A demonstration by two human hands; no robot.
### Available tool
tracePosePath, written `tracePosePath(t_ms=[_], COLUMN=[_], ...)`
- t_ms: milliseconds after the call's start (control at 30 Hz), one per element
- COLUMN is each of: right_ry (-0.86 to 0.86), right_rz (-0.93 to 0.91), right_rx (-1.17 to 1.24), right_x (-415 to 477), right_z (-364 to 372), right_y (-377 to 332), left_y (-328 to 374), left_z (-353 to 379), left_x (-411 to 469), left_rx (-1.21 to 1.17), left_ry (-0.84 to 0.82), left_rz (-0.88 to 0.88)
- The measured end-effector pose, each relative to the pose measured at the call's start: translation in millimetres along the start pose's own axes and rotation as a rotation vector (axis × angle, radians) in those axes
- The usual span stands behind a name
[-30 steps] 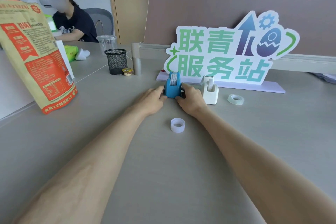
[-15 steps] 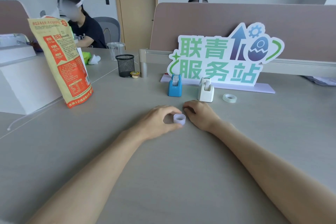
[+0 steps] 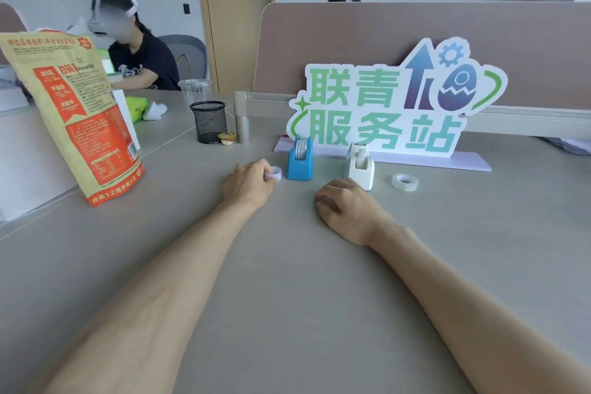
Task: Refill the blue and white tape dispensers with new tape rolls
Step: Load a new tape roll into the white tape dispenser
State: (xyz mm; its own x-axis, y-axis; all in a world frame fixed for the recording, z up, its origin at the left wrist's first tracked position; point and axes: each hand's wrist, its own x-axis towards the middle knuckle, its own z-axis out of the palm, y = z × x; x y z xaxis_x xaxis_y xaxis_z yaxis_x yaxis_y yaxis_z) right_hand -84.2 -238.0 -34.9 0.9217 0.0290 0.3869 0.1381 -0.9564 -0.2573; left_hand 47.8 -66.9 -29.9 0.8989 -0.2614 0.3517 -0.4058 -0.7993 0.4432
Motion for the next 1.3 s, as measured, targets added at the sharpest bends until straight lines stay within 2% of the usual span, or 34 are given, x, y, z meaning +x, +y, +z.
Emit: tracePosePath(t_ms=[267, 367, 433, 467, 567, 633, 733, 833, 967, 1167, 1300], right_ry=[0.077, 0.309, 0.461, 0.456, 0.254, 0.192, 0.227, 0.267, 0.175, -0.022, -0.111], right_rz=[0.070, 0.126, 0.232, 0.322, 0.568, 0.607, 0.646, 0.647, 0.635, 0.438, 0.364], right_rx=[0.016, -0.019, -0.101, -0.095, 0.090, 0.137, 0.163, 0.257, 0.459, 0.676, 0.716], right_x=[9.4, 9.8, 13.7, 16.8, 28.8, 30.9, 23.2, 6.2, -30.7, -63.6, -65.1], right_z=[4.7, -0.2, -3.5, -5.3, -7.1, -6.7, -11.1, -16.2, -35.4, -54.3, -57.0], right_y=[9.2, 9.6, 12.4, 14.7, 18.8, 18.4, 12.4, 8.7, 2.1, 7.6, 3.9], left_y=[2.8, 4.6, 6.4, 7.7, 10.7, 11.6, 10.0, 10.5, 11.2, 25.9, 35.8], left_z=[17.1, 14.7, 10.3, 7.7, -0.8, -5.4, -12.7, -15.7, -15.5, -22.2, -20.2], left_x=[36.0, 26.2, 13.2, 5.7, -20.7, -36.0, -52.0, -62.3, -69.6, -83.1, -86.9], left_rx=[0.113, 0.158, 0.187, 0.190, 0.176, 0.166, 0.122, 0.081, -0.033, -0.592, -0.685], left_ry=[-0.043, -0.079, -0.107, -0.121, -0.162, -0.193, -0.235, -0.242, -0.295, -0.444, -0.451], left_rz=[0.024, 0.000, -0.032, -0.042, -0.025, 0.027, 0.117, 0.188, 0.258, 0.244, 0.242])
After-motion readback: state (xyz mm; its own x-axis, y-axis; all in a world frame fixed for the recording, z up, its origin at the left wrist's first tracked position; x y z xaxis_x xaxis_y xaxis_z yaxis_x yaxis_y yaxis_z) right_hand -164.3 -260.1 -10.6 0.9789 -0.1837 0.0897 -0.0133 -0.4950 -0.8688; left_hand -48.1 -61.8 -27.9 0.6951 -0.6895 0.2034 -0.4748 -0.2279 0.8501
